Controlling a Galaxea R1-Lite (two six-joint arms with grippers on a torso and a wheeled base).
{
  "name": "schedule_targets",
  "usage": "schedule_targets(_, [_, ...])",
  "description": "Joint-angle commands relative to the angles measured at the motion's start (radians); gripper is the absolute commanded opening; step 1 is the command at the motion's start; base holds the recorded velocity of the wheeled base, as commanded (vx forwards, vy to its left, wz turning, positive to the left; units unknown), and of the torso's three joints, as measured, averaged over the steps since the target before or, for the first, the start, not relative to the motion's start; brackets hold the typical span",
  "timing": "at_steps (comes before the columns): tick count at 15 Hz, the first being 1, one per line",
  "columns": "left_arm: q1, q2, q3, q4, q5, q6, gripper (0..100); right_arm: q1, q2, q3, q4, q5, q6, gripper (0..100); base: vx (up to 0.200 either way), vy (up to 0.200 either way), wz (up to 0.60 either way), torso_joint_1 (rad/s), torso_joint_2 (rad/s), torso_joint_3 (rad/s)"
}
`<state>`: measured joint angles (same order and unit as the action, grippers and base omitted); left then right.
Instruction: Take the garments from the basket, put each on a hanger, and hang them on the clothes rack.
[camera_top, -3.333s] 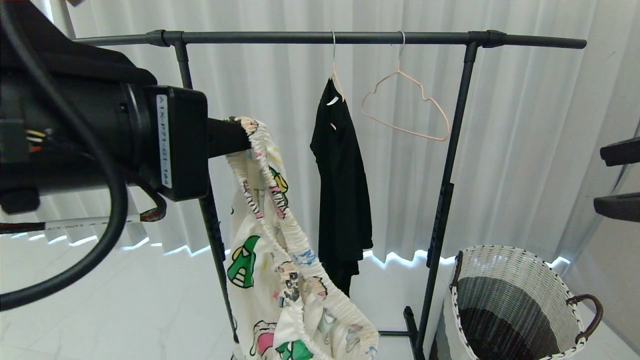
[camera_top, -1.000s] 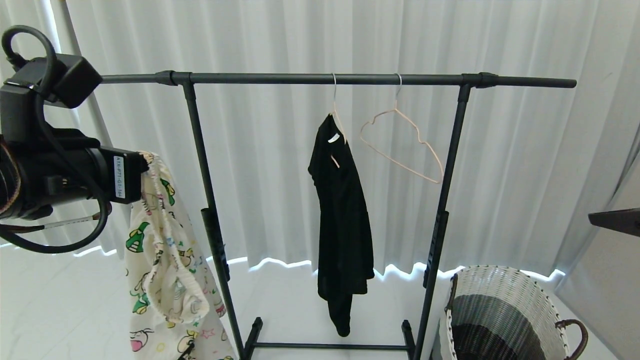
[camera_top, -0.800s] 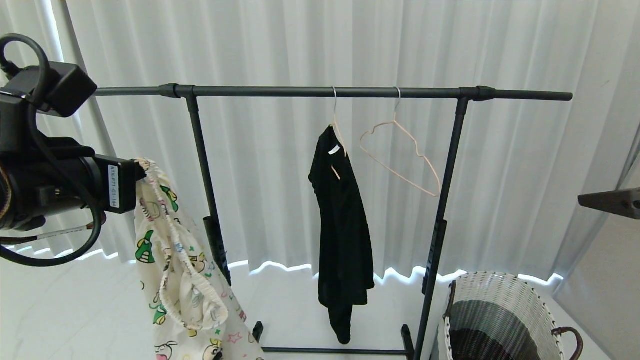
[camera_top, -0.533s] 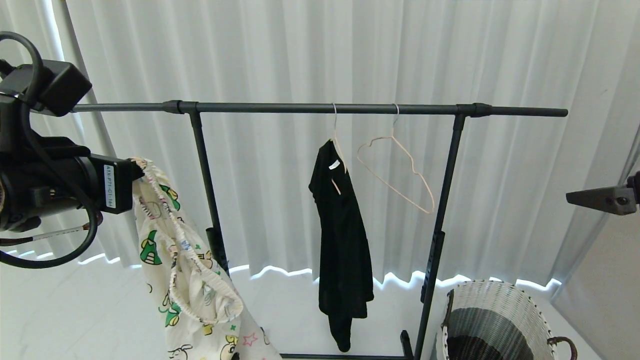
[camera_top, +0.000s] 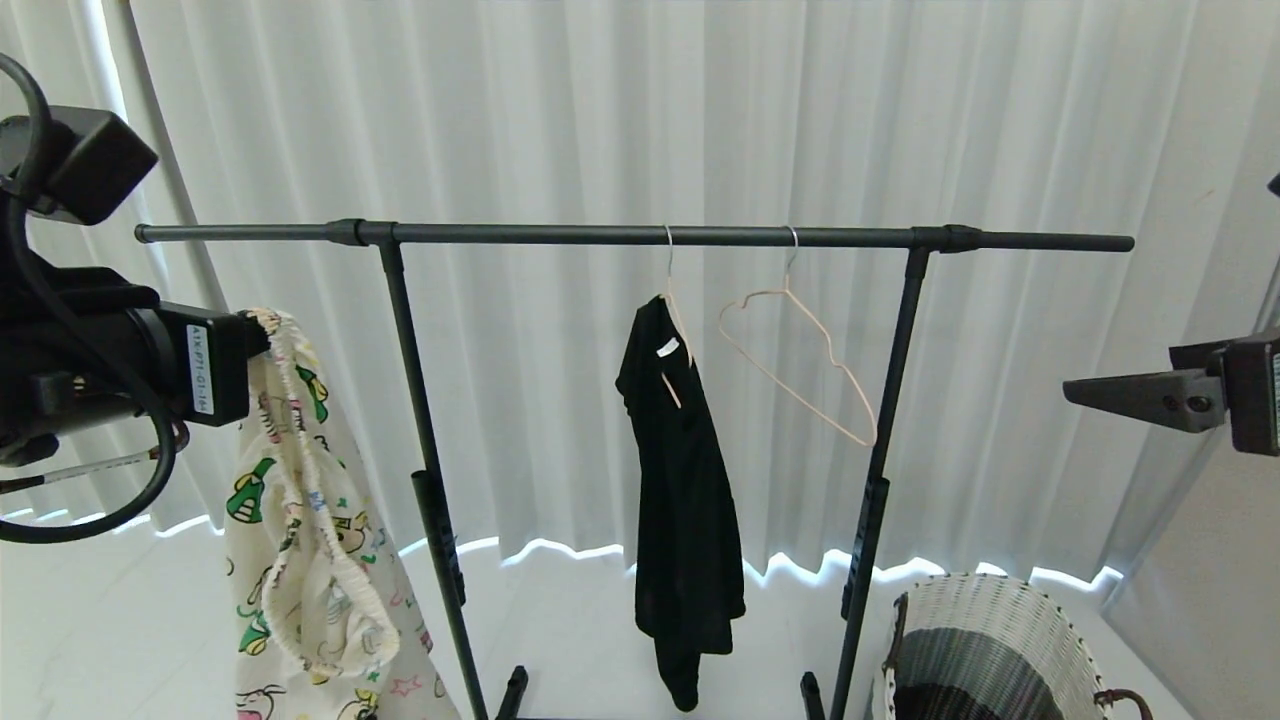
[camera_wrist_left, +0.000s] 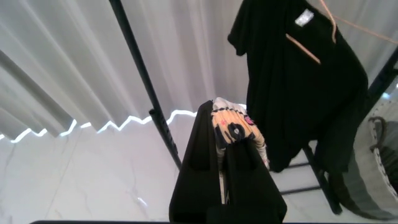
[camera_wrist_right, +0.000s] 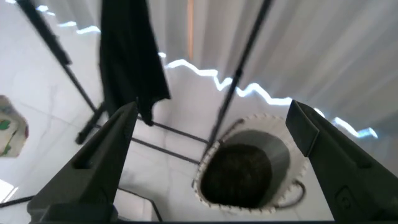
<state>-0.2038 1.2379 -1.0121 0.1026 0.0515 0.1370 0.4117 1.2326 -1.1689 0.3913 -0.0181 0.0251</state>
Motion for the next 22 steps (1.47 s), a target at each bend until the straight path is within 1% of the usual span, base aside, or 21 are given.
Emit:
schedule_targets(1, [0.0, -0.006, 0.001, 0.0, -0.001, 0.0, 0, -0.001, 0.018, 0.003, -0.006, 0.004, -0.002, 100, 0.2, 0.0, 0.0, 0.007, -0.01, 0.002])
schedule_targets(4, [0.0, -0.011, 0.001, 0.0, -0.001, 0.0, 0, 0.001, 0.038, 0.002, -0.043, 0.007, -0.002, 100, 0.2, 0.0, 0.0, 0.007, 0.0, -0.002])
schedule_targets(9, [0.0, -0.009, 0.001, 0.0, 0.001, 0.0, 0, 0.006, 0.045, 0.006, -0.048, 0.01, -0.002, 100, 0.2, 0.0, 0.0, 0.004, 0.0, 0.002])
schedule_targets(15, [0.001, -0.011, 0.001, 0.0, 0.004, -0.005, 0, 0.006, 0.036, 0.015, -0.046, 0.006, -0.002, 100, 0.0, 0.0, 0.0, 0.0, 0.0, 0.0])
schedule_targets(21, [0.001, -0.009, 0.001, 0.0, 0.004, -0.005, 0, 0.006, 0.019, 0.015, -0.042, 0.004, -0.002, 100, 0.0, 0.2, 0.0, 0.003, 0.0, 0.004])
schedule_targets(22, [0.001, -0.009, 0.0, 0.0, 0.004, -0.005, 0, 0.006, 0.019, 0.015, -0.043, 0.004, -0.002, 100, 0.0, 0.0, 0.0, 0.0, 0.0, 0.0])
